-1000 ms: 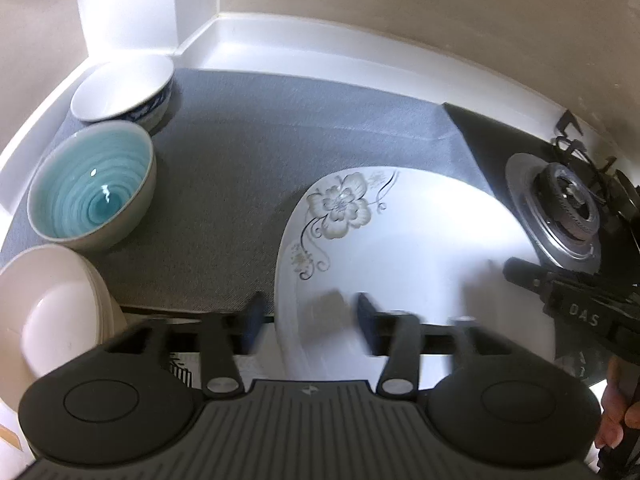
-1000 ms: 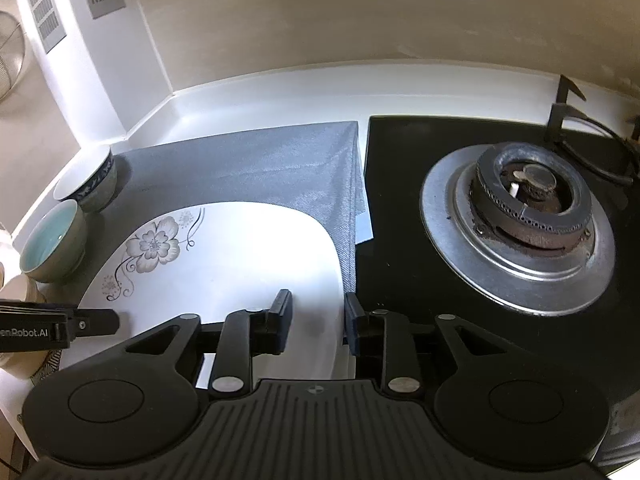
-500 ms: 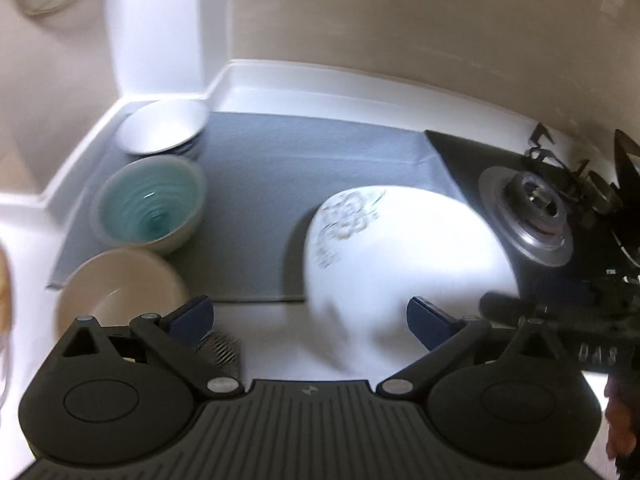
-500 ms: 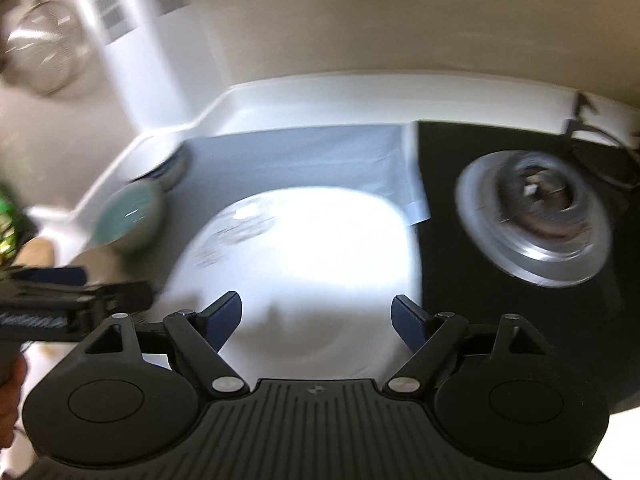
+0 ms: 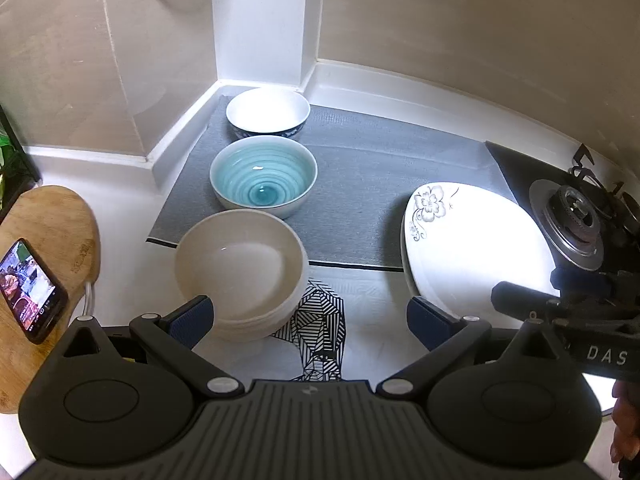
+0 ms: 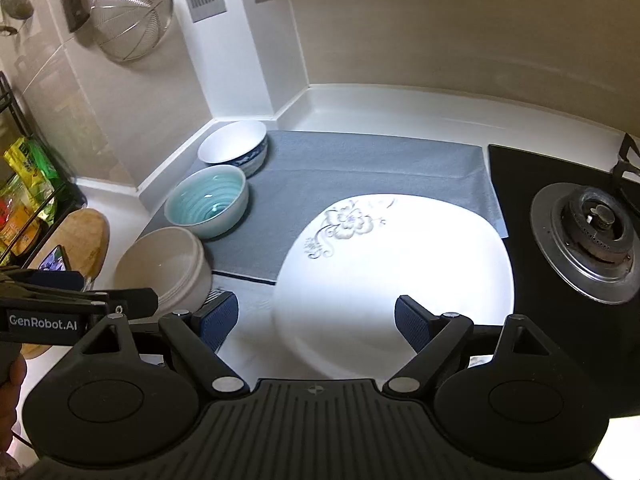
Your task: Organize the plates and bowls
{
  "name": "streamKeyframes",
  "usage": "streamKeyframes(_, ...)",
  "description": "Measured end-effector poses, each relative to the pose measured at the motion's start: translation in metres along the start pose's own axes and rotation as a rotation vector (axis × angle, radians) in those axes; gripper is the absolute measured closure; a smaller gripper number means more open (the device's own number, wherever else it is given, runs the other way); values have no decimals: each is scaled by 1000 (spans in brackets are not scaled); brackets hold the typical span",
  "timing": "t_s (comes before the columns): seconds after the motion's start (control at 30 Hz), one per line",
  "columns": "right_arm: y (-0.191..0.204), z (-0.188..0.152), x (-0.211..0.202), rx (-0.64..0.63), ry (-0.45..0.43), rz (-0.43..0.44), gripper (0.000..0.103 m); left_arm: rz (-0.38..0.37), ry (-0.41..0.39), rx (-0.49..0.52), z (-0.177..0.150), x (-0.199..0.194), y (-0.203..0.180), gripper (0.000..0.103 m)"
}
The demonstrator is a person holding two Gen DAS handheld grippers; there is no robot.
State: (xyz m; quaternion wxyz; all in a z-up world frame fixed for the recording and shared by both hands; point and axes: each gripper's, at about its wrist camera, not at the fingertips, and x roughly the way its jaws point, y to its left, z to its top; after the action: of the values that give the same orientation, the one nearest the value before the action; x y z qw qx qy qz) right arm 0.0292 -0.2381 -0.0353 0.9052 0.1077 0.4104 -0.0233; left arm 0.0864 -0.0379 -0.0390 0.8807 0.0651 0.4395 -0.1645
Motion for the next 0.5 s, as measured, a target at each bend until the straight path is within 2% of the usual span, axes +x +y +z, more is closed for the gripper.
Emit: streamKeyframes(0.5, 27, -7, -7, -3, -3, -42, 16, -39, 4, 10, -5, -6, 20, 0)
